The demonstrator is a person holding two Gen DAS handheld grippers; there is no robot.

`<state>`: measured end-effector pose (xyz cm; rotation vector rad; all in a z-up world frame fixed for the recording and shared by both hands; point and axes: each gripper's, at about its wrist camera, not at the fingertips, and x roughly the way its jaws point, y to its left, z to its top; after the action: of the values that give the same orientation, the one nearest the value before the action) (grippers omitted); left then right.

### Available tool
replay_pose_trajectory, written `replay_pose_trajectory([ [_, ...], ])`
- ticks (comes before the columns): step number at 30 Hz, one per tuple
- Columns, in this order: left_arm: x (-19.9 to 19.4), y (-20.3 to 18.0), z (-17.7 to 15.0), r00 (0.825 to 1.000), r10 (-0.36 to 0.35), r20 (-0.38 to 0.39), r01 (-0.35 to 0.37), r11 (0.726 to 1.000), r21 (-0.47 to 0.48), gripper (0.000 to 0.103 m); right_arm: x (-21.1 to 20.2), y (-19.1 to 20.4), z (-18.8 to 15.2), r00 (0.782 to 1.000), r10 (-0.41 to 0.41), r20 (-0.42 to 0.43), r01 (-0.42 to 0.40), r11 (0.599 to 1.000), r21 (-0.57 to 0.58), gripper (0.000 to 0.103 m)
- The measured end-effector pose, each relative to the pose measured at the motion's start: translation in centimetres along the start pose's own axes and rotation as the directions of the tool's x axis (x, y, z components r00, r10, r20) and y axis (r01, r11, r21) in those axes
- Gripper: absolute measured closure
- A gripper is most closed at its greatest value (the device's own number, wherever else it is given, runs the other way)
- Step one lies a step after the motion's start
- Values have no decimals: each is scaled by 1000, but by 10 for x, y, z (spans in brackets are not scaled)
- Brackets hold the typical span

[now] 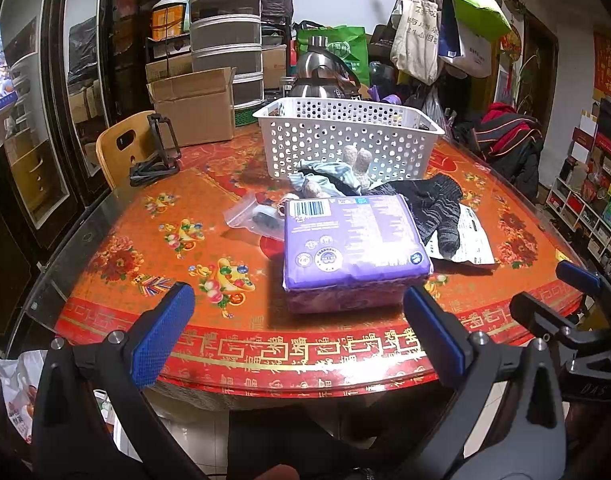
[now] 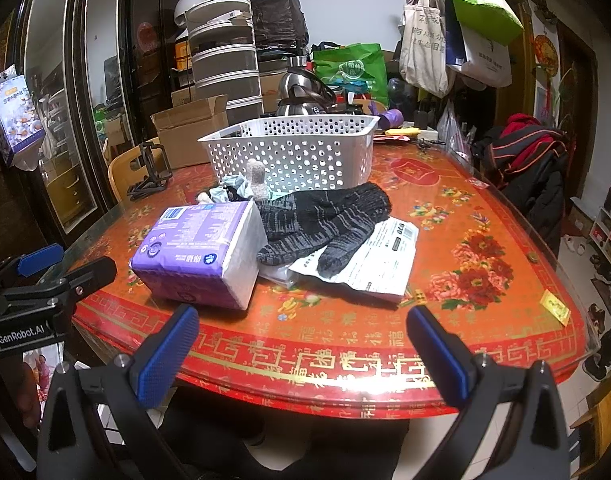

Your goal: Organize soft objects

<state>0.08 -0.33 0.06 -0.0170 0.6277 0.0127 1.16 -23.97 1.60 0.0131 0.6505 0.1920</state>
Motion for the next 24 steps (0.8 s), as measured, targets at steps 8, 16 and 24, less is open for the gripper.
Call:
replay_pose_trajectory([
  [8,-2,1,2,1000,0,4,0,1000,0,0,0,-1,0,1000,1,-2,-1,1000,1,0],
  [16,-2,1,2,1000,1,4,-1,1000,-3,0,2,1,-1,1000,2,-3,-2,1000,2,0],
  [24,-3,2,2,1000,-1,5,1,1000,0,0,2,3,-3,1000,5,-5,-5,1000,3,0],
])
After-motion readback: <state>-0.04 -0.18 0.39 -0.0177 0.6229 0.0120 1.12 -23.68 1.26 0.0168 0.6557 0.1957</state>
